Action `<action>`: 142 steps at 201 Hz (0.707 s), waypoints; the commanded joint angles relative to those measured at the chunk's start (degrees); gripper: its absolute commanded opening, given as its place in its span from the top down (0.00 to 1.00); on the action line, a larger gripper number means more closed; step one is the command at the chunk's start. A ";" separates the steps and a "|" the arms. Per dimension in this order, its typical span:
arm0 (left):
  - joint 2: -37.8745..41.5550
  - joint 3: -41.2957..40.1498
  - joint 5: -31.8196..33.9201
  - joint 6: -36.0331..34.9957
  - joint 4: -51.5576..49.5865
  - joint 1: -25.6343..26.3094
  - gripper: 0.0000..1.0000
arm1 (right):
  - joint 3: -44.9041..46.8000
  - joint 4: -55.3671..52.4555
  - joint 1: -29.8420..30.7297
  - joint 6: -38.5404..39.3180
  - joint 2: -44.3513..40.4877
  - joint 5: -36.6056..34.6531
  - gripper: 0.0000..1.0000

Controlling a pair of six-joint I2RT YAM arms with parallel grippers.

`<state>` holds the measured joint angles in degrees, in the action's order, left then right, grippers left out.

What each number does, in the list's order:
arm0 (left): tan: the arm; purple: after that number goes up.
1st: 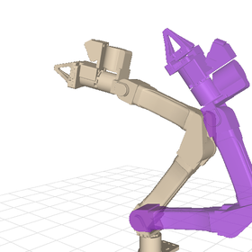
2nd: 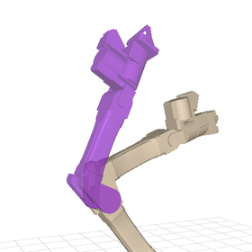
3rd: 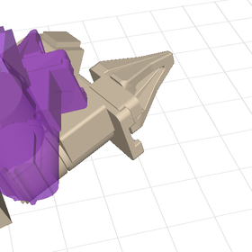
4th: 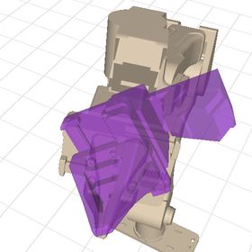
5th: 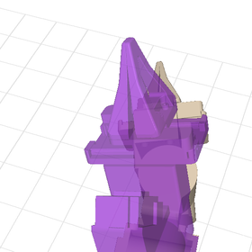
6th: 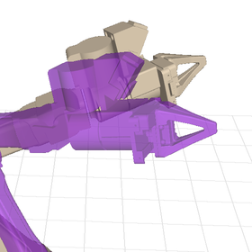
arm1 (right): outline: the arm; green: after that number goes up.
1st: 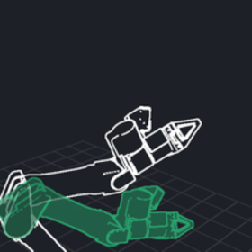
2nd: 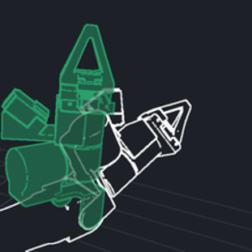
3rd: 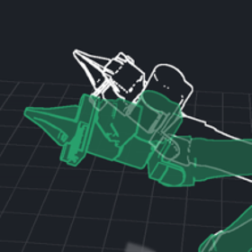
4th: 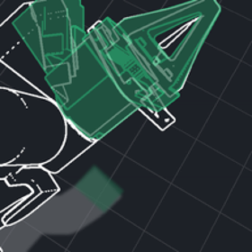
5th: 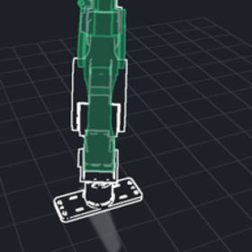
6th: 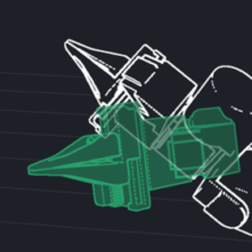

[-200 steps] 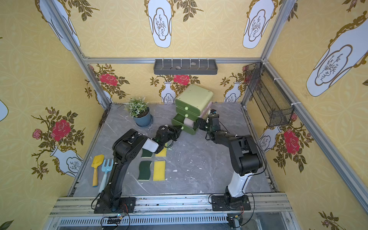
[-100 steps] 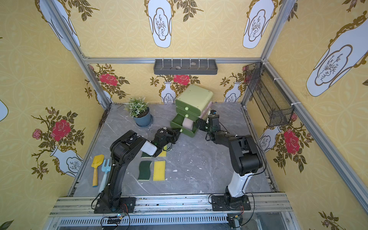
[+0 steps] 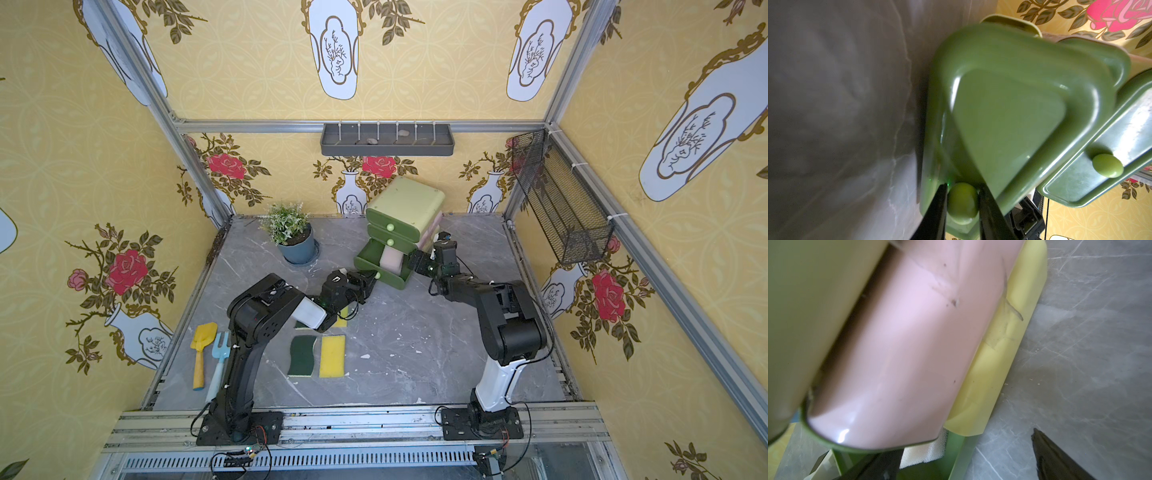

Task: Take the sponge out of the drawer
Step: Open the drawer in the storage box.

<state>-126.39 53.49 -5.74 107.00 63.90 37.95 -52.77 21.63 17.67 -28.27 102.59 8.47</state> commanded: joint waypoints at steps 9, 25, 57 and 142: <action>0.45 -1.14 0.16 -0.68 2.89 0.37 0.97 | 0.04 3.02 0.15 -0.11 0.51 0.23 0.02; 0.66 -1.66 0.30 -0.74 3.18 0.46 0.97 | 0.11 3.03 0.13 -0.12 0.66 0.41 0.02; 0.88 -2.47 0.44 -0.69 3.69 0.45 0.97 | 0.07 2.98 0.08 -0.16 0.78 0.58 0.03; 1.09 -2.17 0.55 -1.45 3.77 0.55 0.59 | 0.26 3.03 0.15 -0.24 0.78 1.07 0.03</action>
<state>-125.58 50.94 -4.75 106.72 65.98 38.41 -52.75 21.76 17.69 -28.47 103.18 9.37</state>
